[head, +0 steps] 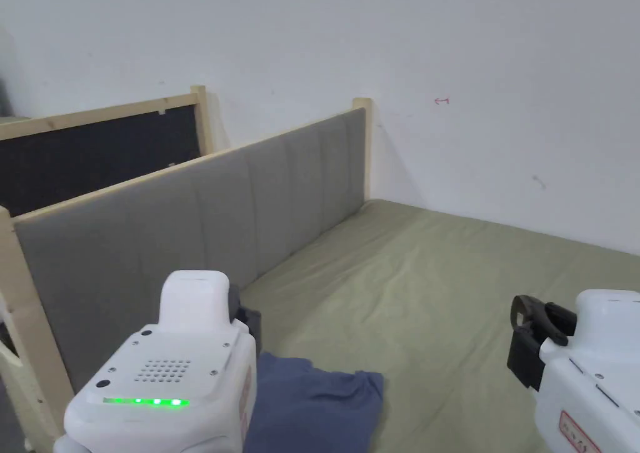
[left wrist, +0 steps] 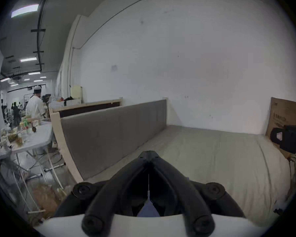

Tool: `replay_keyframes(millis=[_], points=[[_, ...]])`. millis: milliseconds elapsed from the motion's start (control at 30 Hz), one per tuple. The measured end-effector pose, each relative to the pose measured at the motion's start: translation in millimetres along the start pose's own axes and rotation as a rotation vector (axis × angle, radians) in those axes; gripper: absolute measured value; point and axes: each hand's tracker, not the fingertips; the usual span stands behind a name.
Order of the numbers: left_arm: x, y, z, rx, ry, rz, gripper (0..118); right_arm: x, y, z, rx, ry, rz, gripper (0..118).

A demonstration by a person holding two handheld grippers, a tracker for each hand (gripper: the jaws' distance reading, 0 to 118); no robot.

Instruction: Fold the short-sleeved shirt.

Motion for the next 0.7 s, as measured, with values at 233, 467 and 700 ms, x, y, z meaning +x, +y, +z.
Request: replay_keyframes(millis=[233, 467, 700], points=[[-12, -52, -135, -0.743, -0.364, 0.211, 0, -6, -3, -38, -0.153, 0.037, 0.104, 1], [3, -135, -228, -0.936, -0.241, 0.224, 116, 17, -43, -68, -0.316, 0.052, 0.050, 1], [27, -196, -264, -1.032, -0.200, 0.055, 118, 50, -67, -86, -0.383, 0.018, -0.039, 1]])
